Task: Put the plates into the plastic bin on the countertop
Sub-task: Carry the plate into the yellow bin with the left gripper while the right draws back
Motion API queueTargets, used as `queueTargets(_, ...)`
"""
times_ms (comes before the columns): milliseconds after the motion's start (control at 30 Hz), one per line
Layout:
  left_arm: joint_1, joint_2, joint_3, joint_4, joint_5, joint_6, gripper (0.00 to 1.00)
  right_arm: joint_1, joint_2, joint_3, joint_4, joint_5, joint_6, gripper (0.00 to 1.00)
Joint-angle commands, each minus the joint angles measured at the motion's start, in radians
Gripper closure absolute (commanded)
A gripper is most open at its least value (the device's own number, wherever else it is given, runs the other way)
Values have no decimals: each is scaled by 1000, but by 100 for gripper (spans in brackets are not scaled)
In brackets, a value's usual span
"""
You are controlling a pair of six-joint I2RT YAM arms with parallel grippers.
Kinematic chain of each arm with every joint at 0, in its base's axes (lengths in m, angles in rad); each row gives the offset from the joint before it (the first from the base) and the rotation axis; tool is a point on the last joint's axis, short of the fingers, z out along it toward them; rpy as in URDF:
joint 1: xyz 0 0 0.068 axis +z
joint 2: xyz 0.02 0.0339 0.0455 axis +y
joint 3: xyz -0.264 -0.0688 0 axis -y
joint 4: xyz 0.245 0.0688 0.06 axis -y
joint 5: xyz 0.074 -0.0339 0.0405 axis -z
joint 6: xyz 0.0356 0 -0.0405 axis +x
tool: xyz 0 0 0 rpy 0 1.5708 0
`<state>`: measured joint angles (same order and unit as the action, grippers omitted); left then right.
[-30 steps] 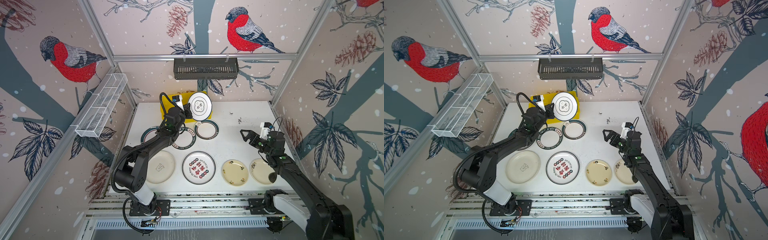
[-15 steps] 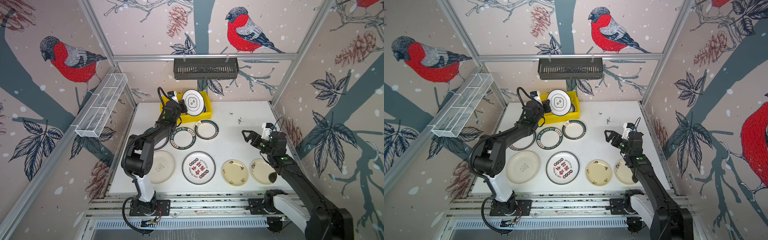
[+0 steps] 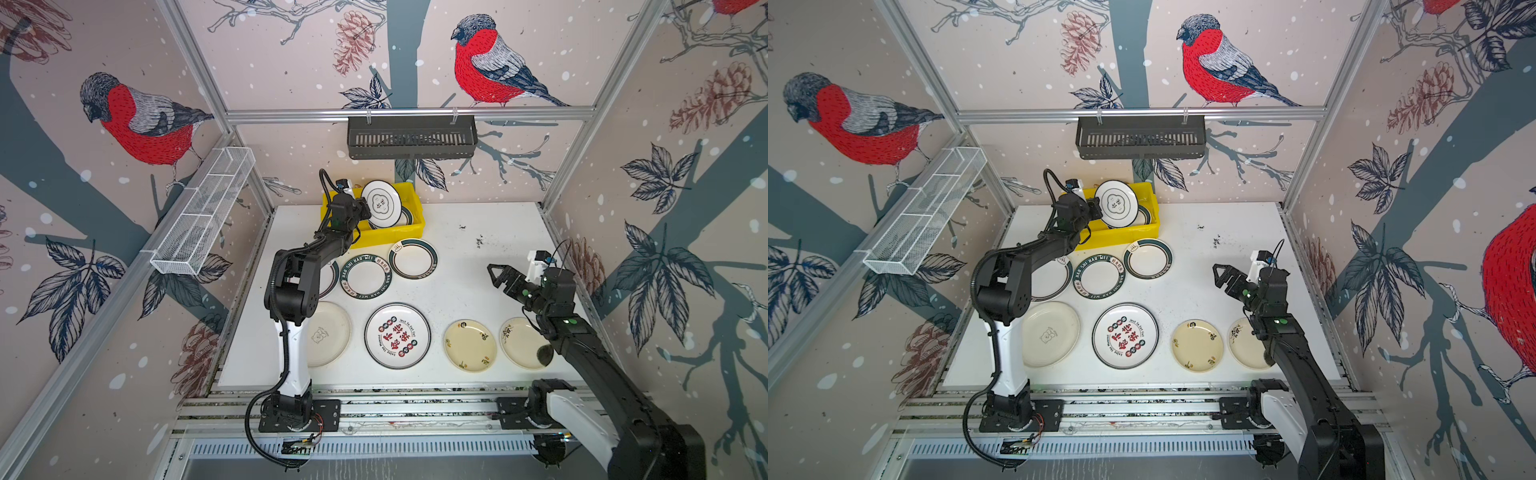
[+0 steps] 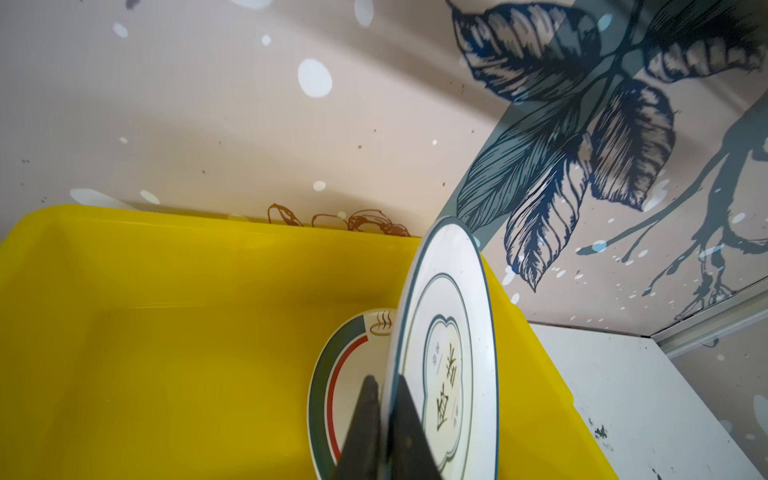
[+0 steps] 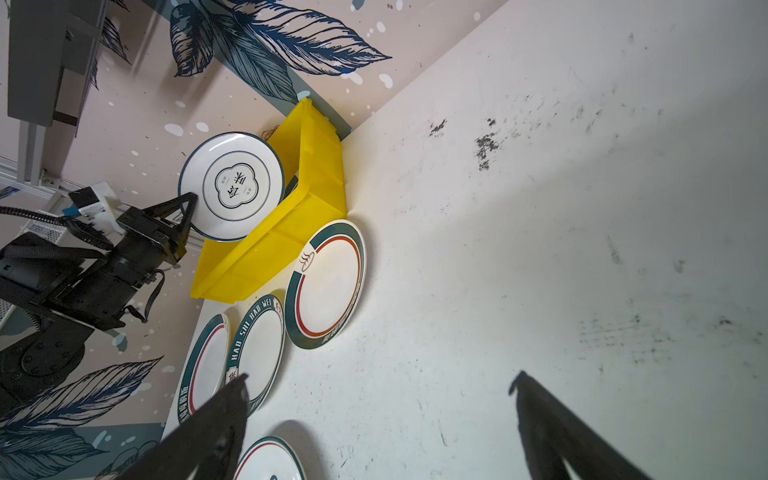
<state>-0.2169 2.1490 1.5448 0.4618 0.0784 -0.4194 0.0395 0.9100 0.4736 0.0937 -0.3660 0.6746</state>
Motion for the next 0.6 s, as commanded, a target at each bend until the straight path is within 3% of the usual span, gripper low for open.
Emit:
queueTargets(0,4,38,60,-15,38,-4,100,-3,-11,-7,8,12,-17,1)
queueTargets(567,4,213,249,-111,170,-45,99,-25,-7,-16,-6,13,-29,1)
